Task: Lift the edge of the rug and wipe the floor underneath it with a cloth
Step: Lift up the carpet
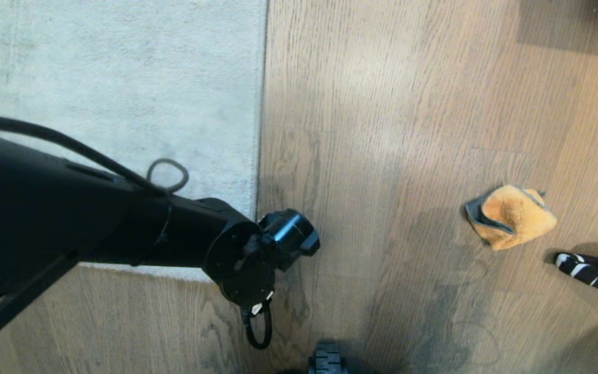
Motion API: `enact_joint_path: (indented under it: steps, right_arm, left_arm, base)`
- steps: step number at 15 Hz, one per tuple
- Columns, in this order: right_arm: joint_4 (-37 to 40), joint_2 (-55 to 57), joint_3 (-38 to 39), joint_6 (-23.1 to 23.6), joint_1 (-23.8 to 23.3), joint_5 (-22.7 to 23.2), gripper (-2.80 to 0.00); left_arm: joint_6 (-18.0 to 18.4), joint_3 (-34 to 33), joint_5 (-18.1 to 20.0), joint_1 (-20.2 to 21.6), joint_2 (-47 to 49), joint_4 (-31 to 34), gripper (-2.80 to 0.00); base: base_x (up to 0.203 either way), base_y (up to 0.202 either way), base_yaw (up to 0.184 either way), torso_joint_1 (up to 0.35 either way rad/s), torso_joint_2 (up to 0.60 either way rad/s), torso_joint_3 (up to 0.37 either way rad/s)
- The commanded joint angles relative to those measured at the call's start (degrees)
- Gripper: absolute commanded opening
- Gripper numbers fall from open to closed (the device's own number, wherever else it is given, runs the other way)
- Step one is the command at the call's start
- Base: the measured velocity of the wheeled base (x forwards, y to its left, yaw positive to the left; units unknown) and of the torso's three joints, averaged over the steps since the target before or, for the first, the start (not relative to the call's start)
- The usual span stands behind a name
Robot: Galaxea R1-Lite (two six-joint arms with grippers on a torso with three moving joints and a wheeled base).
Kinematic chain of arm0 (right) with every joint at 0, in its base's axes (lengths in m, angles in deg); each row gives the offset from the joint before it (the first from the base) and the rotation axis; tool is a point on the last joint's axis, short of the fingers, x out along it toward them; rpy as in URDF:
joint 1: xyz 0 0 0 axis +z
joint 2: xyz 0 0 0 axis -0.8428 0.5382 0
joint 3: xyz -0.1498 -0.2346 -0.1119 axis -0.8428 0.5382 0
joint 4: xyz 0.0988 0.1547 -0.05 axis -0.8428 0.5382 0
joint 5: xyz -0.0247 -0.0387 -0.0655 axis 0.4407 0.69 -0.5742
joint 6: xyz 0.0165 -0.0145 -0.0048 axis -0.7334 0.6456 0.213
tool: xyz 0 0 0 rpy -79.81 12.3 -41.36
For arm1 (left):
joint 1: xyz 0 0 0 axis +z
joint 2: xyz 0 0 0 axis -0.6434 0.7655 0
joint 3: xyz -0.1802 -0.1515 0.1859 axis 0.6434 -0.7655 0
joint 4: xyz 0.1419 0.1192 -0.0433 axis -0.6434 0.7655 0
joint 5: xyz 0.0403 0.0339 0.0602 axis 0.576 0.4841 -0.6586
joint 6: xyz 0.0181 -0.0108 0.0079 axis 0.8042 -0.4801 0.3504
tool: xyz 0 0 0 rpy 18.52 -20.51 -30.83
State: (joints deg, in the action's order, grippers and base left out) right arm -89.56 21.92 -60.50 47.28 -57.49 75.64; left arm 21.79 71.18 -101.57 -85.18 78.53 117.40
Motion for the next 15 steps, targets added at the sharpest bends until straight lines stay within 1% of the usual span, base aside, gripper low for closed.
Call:
enact_joint_path:
  steps: [1,4,6,10,12,13,15]
  right_arm:
    - [0.0,0.1,0.0,0.0,0.0,0.0,-2.8]
    - [0.0,0.1,0.0,-0.6,0.0,-0.1,-2.8]
    - [0.0,0.1,0.0,-1.3,0.0,-0.8,-2.8]
    - [0.0,0.1,0.0,-1.4,0.0,-0.8,-2.8]
    - [0.0,0.1,0.0,-1.4,0.0,-0.8,-2.8]
    - [0.0,0.1,0.0,-1.4,0.0,-0.8,-2.8]
    - [0.0,0.1,0.0,-1.4,0.0,-0.8,-2.8]
  left_arm:
    - [-0.1,2.4,-0.4,-0.4,2.7,0.5,0.0]
    - [-0.2,3.5,-1.7,-0.7,5.2,0.4,0.0]
    - [-0.4,4.3,-3.3,-0.8,6.4,0.2,0.0]
    - [-0.4,4.2,-7.8,-1.3,7.1,0.4,0.0]
    - [-0.6,4.1,-9.0,-1.3,7.3,0.8,0.0]
    - [-0.6,4.1,-10.4,-1.3,7.2,1.2,0.0]
    - [-0.6,3.9,-14.9,-1.5,7.4,1.2,0.0]
  base:
    - [0.0,0.0,0.0,0.0,0.0,0.0]
    - [0.0,0.0,0.0,0.0,0.0,0.0]
    - [0.0,0.0,0.0,0.0,0.0,0.0]
    - [0.0,0.0,0.0,0.0,0.0,0.0]
    - [0.0,0.0,0.0,0.0,0.0,0.0]
    - [0.0,0.0,0.0,0.0,0.0,0.0]
    - [0.0,0.0,0.0,0.0,0.0,0.0]
